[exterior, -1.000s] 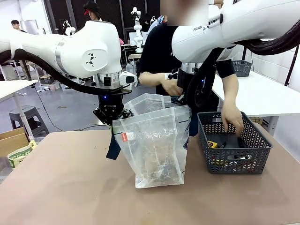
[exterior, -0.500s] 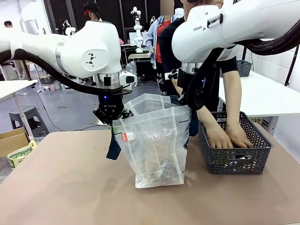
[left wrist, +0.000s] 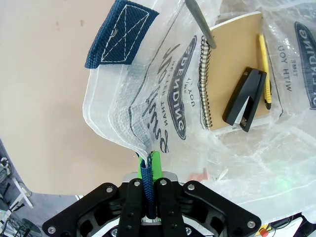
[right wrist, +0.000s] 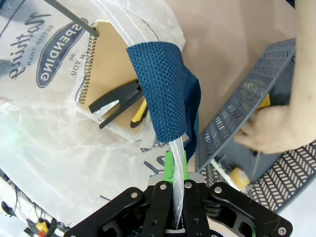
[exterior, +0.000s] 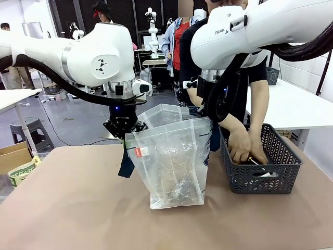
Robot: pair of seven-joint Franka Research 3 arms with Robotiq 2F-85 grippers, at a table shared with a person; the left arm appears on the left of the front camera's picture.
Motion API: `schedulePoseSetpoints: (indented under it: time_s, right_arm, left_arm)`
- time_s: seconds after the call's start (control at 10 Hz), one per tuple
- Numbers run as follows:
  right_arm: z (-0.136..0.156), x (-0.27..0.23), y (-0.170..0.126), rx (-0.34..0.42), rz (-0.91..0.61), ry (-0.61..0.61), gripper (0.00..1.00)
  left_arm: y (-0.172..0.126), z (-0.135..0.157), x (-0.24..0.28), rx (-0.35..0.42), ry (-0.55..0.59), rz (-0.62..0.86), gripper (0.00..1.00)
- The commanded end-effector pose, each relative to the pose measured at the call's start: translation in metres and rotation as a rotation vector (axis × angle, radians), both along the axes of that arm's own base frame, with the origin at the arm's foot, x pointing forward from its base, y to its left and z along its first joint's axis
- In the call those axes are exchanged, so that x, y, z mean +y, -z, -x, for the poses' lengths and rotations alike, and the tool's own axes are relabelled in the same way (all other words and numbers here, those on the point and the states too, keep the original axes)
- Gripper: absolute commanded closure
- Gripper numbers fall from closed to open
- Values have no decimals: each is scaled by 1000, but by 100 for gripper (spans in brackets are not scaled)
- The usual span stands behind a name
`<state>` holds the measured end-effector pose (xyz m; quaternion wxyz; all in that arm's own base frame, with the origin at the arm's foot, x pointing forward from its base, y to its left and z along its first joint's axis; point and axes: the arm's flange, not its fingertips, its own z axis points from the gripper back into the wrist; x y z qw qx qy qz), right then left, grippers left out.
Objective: Transfer purchased items from the store into the shopping bag.
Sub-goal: Move the Reusable shopping bag to the right side of the table.
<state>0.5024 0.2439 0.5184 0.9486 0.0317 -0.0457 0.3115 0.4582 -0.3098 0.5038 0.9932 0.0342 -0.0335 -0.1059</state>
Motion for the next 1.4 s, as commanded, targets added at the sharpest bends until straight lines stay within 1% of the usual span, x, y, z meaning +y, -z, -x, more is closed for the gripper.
schedulePoseSetpoints:
  time_s: [0.0,1.3]
  right_arm:
    - [0,-4,0,5,3,7,100]
    - [0,-4,0,5,3,7,100]
  left_arm:
    - [-2,0,3,-2,-11,-1,100]
    - [-2,0,3,-2,-11,-1,100]
